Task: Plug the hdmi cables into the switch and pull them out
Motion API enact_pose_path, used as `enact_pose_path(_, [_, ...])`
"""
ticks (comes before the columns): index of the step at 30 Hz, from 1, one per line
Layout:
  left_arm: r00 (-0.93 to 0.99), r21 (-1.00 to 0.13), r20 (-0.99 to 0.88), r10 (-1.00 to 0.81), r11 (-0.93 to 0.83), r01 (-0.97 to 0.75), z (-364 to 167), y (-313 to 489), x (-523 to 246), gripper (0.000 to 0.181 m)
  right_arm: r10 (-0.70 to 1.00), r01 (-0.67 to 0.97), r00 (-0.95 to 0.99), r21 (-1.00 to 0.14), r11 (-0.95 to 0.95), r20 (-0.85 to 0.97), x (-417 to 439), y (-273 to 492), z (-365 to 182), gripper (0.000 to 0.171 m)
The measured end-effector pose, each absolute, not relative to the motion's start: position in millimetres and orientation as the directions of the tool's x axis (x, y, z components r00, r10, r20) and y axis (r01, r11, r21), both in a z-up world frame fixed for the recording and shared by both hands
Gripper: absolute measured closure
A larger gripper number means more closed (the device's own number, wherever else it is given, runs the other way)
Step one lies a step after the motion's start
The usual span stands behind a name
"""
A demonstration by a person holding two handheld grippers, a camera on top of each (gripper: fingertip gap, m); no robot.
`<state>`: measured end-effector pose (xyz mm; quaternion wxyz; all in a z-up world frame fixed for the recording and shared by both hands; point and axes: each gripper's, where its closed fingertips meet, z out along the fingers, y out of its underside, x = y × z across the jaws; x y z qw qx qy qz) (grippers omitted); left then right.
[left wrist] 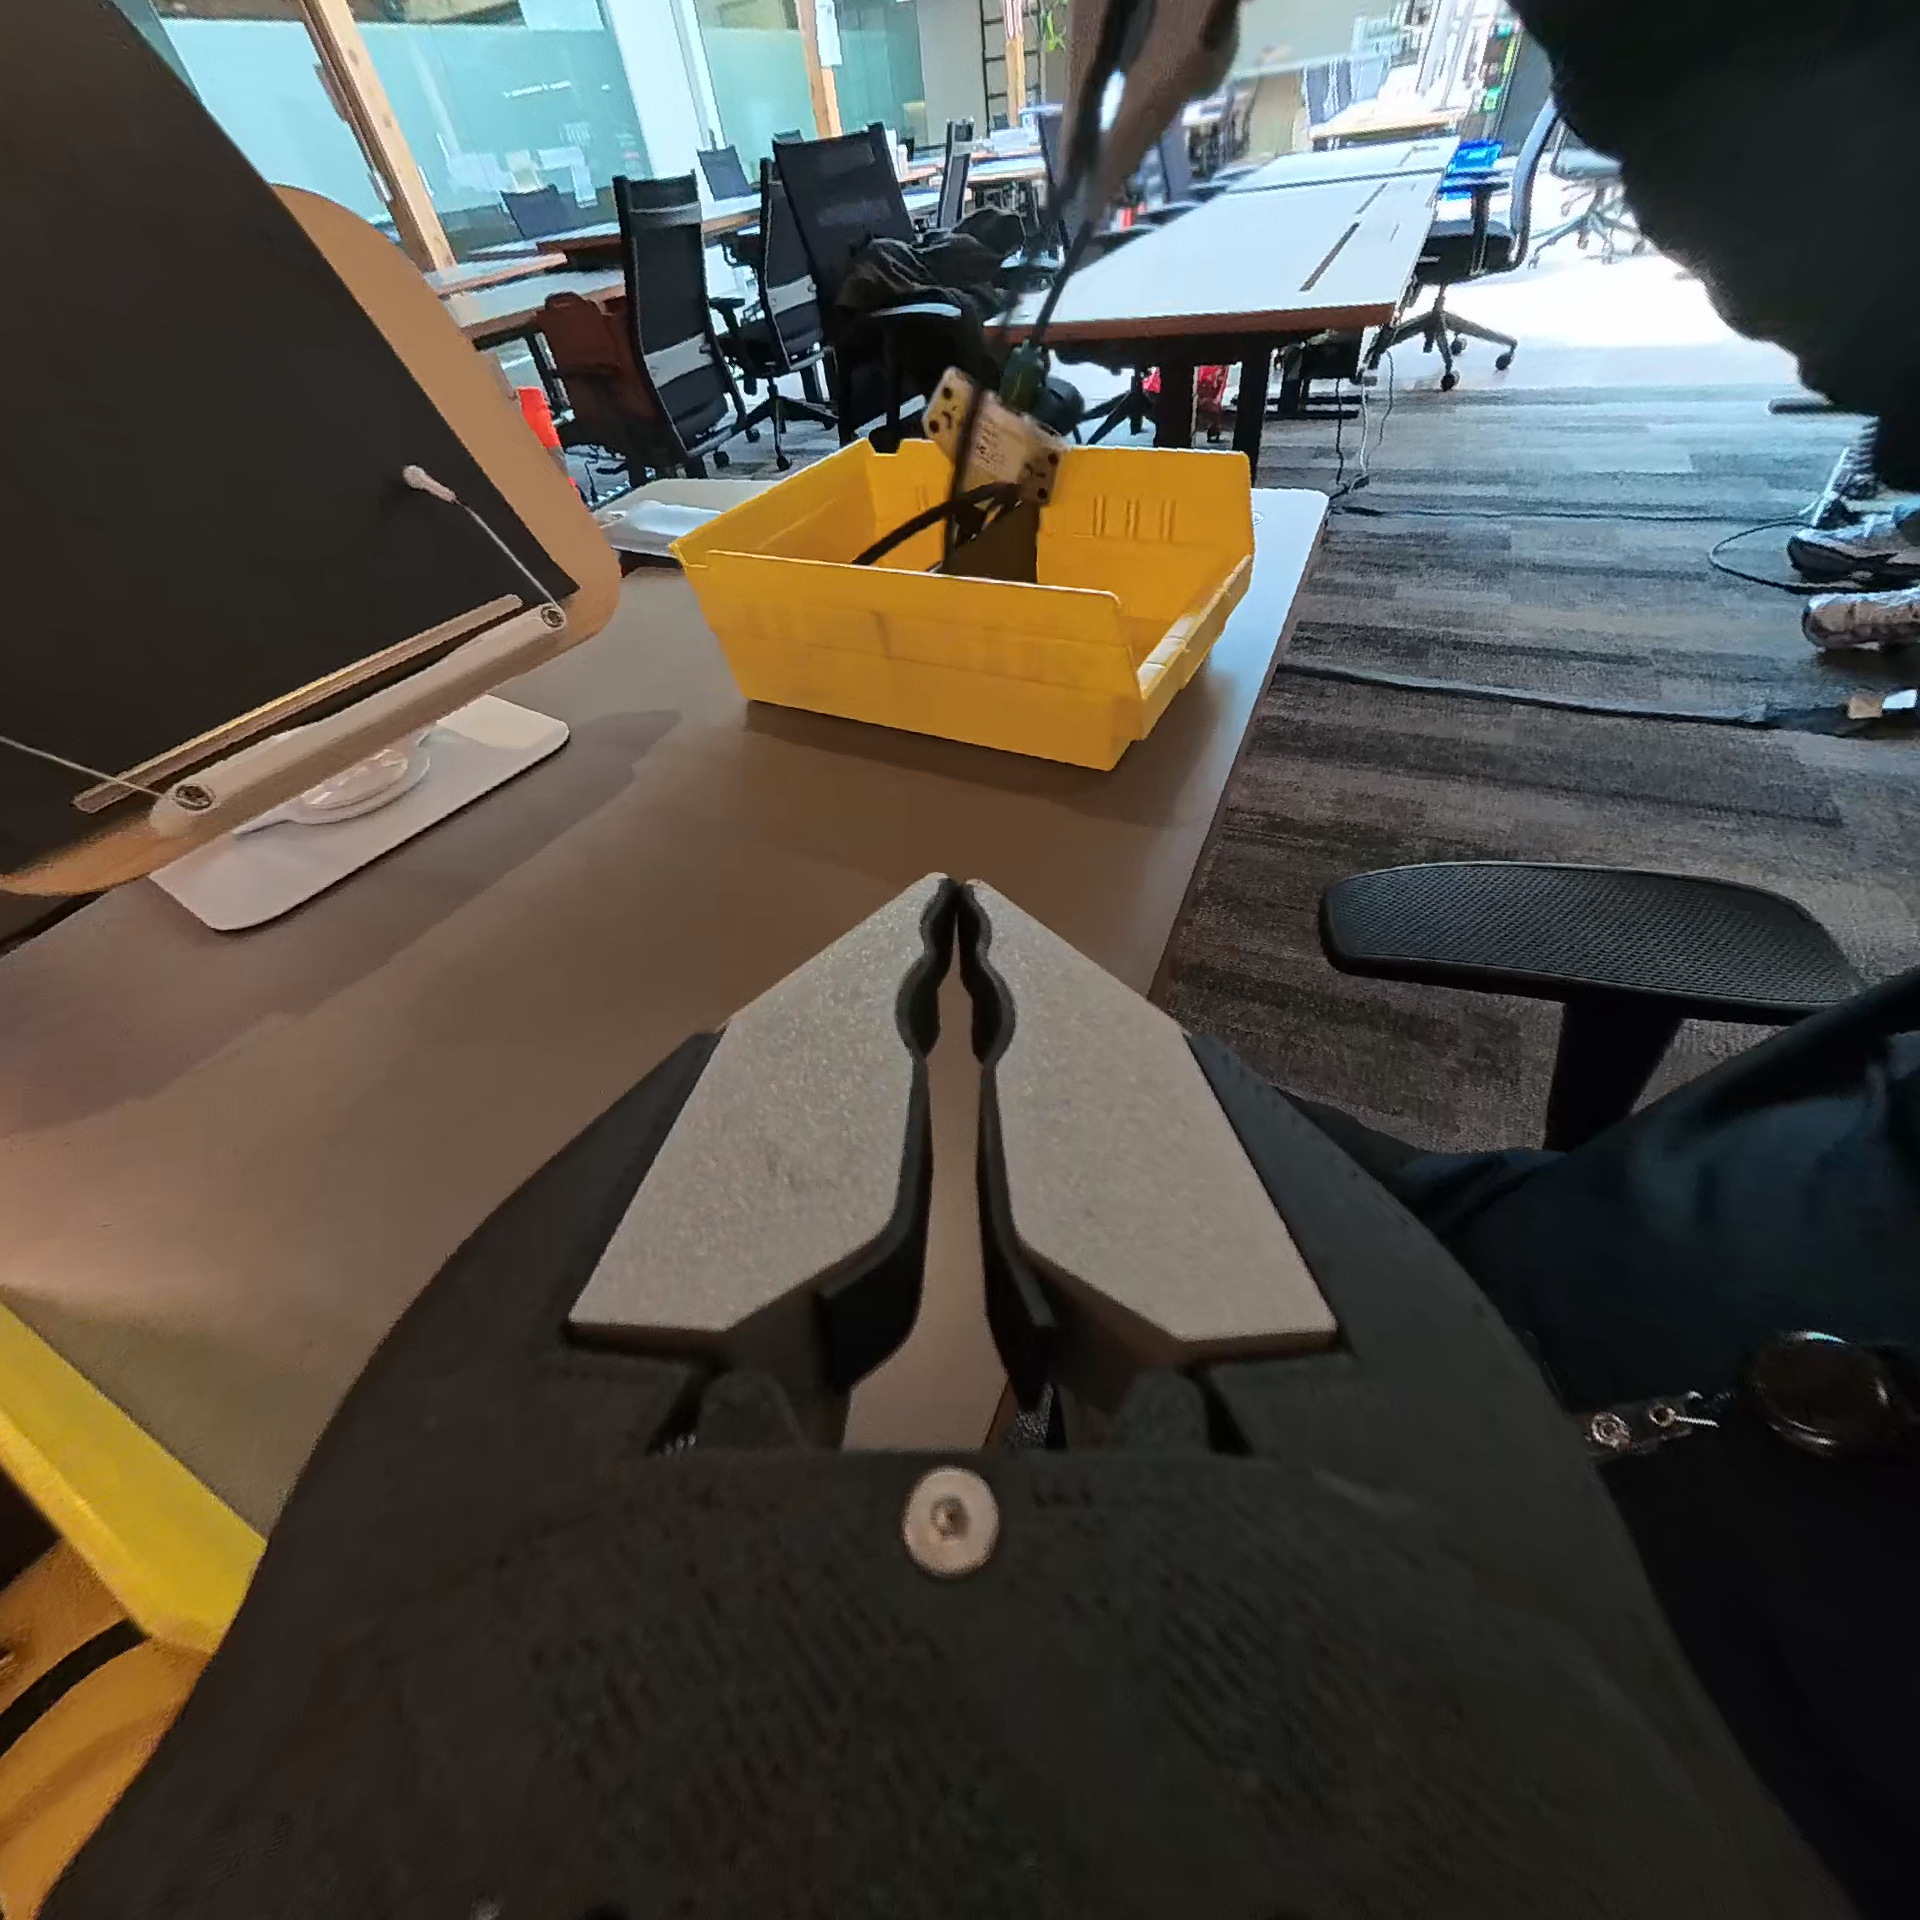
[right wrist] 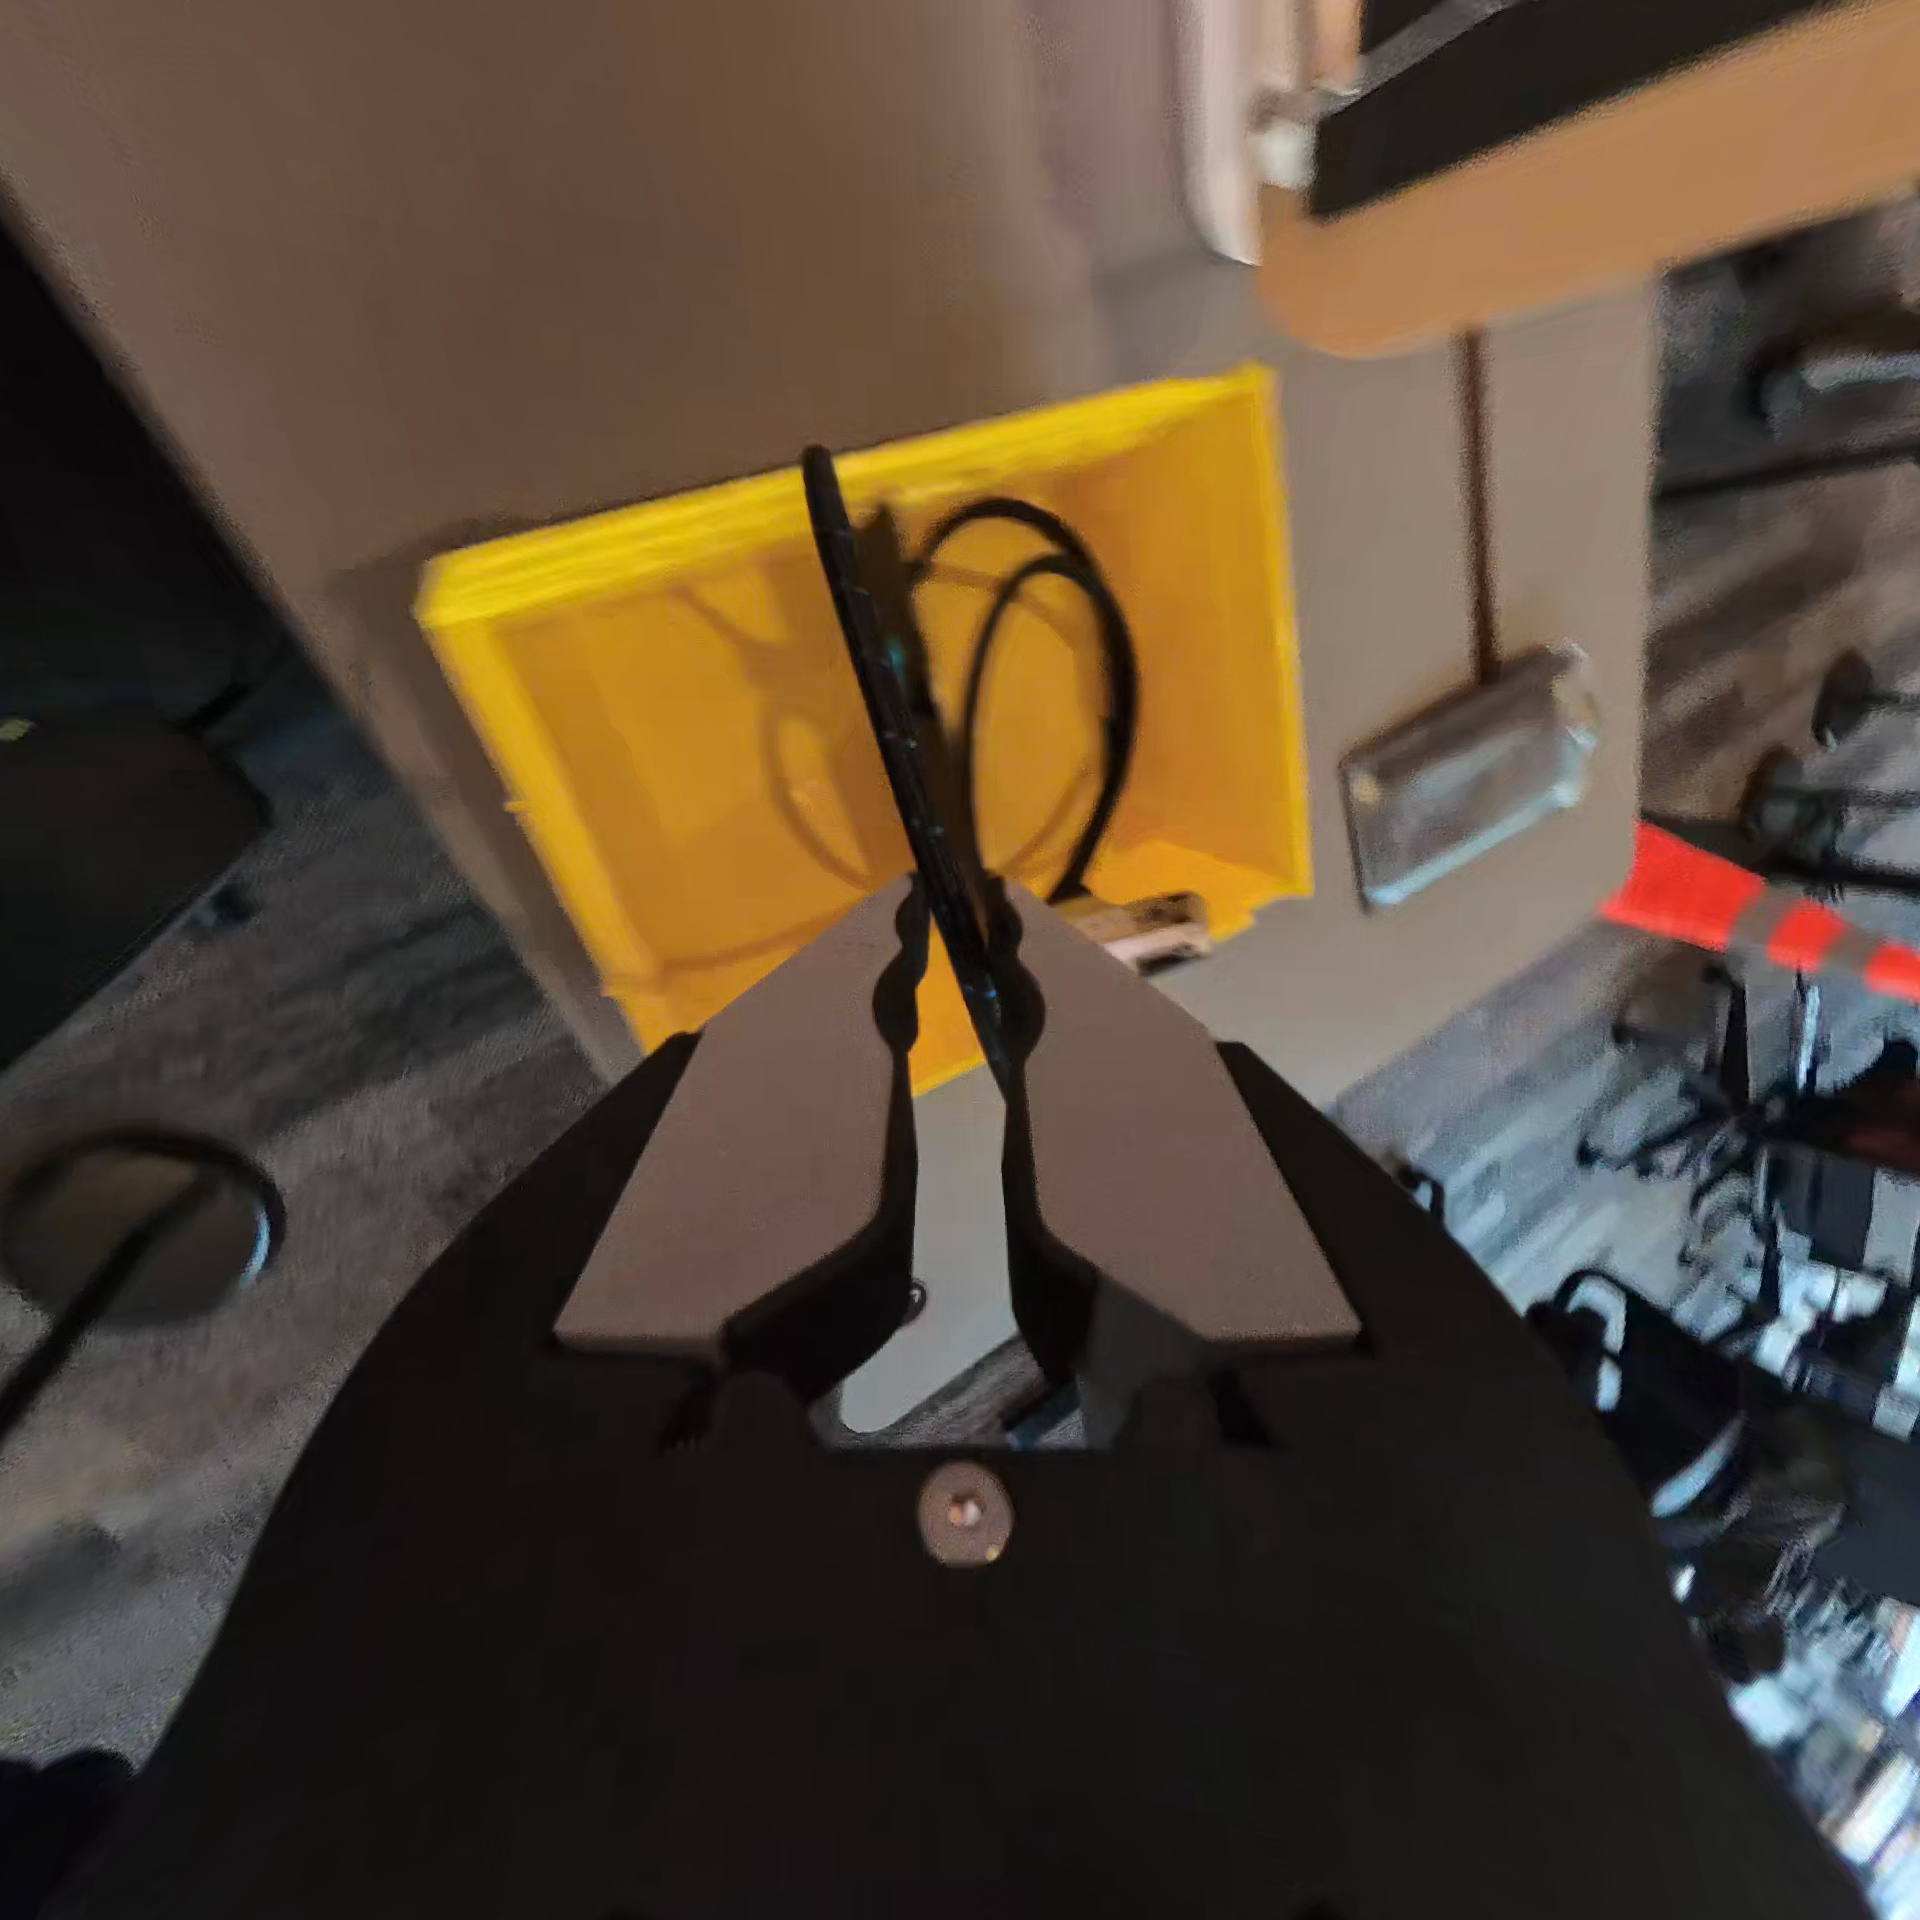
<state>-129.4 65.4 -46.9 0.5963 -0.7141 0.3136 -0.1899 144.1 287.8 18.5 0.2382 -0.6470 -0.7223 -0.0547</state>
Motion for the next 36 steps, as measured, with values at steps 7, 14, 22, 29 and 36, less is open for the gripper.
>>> enact_pose_path(7, [0.730,-0.970,-0.101,-0.676,-0.096,-0.223,-49,69,-126,0.181,0.804,0.948,0.260,-0.299,-0.108,0.535,146,386,46,0.167])
enact_pose_path(14, [0.731,-0.963,-0.108,-0.674,-0.113,-0.247,-57,69,-126,0.181,0.698,0.968,0.252,-0.188,-0.168,0.670,109,448,-2,0.166])
enact_pose_path(22, [0.740,-0.971,-0.077,-0.669,-0.117,-0.207,-55,72,-136,0.181,0.641,0.976,-0.091,0.196,-0.094,0.762,88,480,-74,0.162])
enact_pose_path(29, [0.738,-0.970,-0.080,-0.670,-0.119,-0.213,-57,72,-135,0.181,0.731,0.944,-0.265,0.325,0.062,0.629,43,464,-125,0.163])
enact_pose_path(36, [0.746,-0.974,-0.078,-0.661,-0.108,-0.198,-52,70,-141,0.181,0.841,0.993,-0.012,-0.092,0.073,0.541,8,446,-96,0.166])
